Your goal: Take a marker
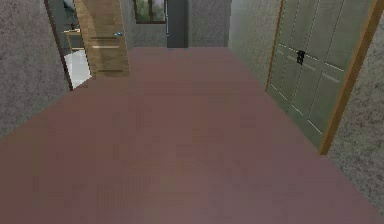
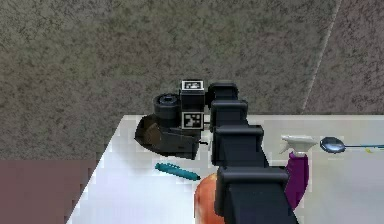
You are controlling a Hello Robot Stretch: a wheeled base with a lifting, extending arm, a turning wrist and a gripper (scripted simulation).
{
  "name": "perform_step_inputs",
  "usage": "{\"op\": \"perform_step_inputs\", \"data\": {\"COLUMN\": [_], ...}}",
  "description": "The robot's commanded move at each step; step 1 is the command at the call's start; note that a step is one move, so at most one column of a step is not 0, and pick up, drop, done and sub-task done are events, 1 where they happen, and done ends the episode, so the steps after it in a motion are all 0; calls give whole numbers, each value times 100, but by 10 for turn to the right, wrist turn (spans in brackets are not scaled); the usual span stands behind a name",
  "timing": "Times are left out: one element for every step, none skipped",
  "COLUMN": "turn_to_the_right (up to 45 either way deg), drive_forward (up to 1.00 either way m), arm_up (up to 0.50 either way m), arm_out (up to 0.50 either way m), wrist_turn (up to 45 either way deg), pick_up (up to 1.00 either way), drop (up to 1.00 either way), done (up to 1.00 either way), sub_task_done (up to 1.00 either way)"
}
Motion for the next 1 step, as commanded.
{"op": "perform_step_inputs", "data": {"turn_to_the_right": [0], "drive_forward": [0], "arm_up": [0], "arm_out": [0], "wrist_turn": [-30], "pick_up": [0], "drop": [0], "done": [0], "sub_task_done": [0]}}
